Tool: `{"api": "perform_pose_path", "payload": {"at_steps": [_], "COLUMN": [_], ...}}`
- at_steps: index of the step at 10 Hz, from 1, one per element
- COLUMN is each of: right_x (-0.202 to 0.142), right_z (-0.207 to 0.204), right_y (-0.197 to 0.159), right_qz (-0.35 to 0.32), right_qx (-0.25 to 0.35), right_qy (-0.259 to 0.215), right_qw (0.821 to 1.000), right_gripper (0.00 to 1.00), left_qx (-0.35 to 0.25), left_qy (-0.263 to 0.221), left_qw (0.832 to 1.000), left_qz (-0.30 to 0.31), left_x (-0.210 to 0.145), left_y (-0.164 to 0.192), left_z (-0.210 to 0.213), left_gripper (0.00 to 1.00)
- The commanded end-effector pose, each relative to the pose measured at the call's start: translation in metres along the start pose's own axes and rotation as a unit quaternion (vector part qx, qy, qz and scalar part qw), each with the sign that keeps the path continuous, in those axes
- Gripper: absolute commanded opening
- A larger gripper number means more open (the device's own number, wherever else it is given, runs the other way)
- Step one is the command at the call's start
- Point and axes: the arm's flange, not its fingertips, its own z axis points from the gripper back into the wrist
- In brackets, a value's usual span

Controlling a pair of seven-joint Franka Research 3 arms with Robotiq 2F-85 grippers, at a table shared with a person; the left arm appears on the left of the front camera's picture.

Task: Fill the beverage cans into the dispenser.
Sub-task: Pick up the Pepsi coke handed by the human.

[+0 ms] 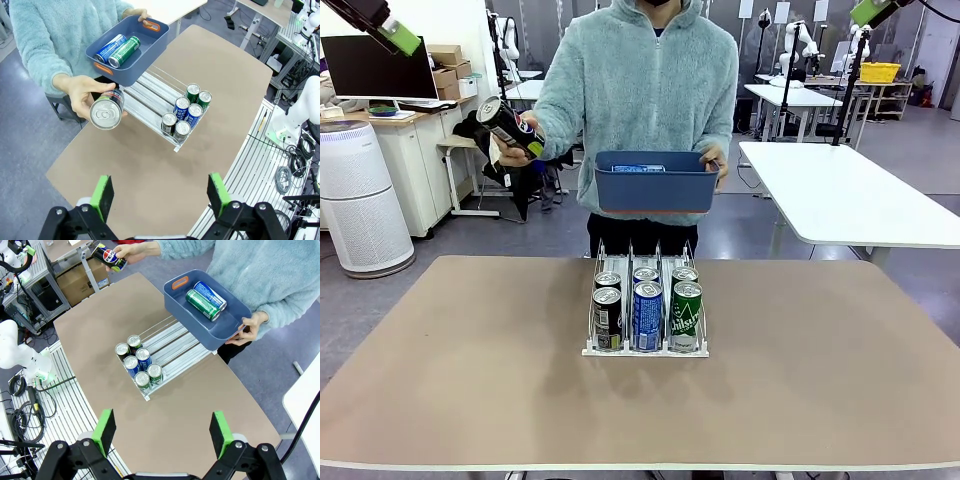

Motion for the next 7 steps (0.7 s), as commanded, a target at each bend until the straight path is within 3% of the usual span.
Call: {"api": "perform_pose_path", "payload": {"at_steps": [1,4,7], "right_x": [0.000,0.000,0.000], "right_z": [0.000,0.000,0.000], "right_y": [0.002,0.002,0.002], "right_qz": [-0.004,-0.004,-0.004], "right_qx": [0.004,0.004,0.004], "right_qy": [0.000,0.000,0.000], "right_qw": [1.000,1.000,1.000], "right_gripper": [1.00,1.00,1.00], "left_qx": [0.000,0.029,0.054], "left_qy": [0.000,0.042,0.036], "left_qw": [1.000,0.999,0.998], "left_qz": [0.000,0.010,0.001], "left_x": [0.000,0.010,0.016], "left_y": [0.000,0.027,0.042], "left_z": [0.000,-0.034,-0.068], "left_gripper": [1.00,1.00,1.00]}}
